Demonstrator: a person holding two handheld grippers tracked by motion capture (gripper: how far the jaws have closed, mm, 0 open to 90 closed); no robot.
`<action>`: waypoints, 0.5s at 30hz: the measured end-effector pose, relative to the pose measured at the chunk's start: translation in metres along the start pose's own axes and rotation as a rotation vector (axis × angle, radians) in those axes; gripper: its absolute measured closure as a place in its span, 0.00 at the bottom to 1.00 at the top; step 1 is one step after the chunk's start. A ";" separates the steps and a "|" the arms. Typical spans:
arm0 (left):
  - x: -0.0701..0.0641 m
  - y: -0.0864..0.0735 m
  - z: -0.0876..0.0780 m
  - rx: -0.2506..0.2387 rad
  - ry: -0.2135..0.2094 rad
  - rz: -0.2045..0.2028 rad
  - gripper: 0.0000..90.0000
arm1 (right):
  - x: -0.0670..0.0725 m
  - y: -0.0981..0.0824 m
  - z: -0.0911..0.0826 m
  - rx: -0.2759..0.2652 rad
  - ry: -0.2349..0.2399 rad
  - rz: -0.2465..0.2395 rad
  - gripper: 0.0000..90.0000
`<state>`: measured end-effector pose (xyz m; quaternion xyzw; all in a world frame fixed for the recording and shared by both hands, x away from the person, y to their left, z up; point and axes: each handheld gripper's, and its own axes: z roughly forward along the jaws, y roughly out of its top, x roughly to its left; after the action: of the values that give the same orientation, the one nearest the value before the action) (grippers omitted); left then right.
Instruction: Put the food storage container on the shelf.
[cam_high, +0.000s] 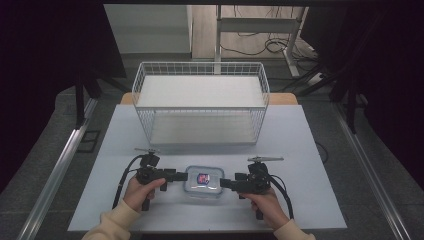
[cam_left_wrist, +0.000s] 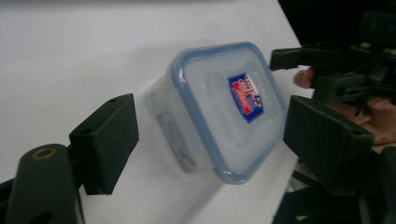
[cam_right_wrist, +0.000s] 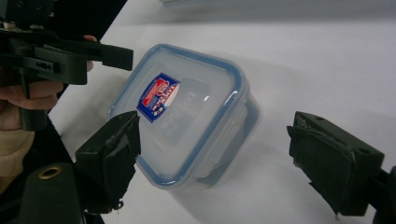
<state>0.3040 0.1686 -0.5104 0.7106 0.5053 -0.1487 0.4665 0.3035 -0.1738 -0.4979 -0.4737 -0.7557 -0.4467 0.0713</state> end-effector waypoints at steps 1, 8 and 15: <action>0.001 0.000 0.001 0.007 0.000 0.001 0.19 | 0.000 0.000 0.001 0.003 0.003 0.005 0.19; 0.010 -0.001 0.016 0.074 -0.033 -0.035 0.19 | 0.001 -0.002 0.009 0.026 0.007 0.013 0.19; 0.017 -0.005 0.023 0.086 -0.068 -0.074 0.20 | 0.000 -0.002 0.015 0.036 0.021 0.026 0.19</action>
<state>0.3137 0.1600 -0.5364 0.7052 0.5081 -0.2116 0.4469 0.3065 -0.1628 -0.5079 -0.4775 -0.7564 -0.4370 0.0935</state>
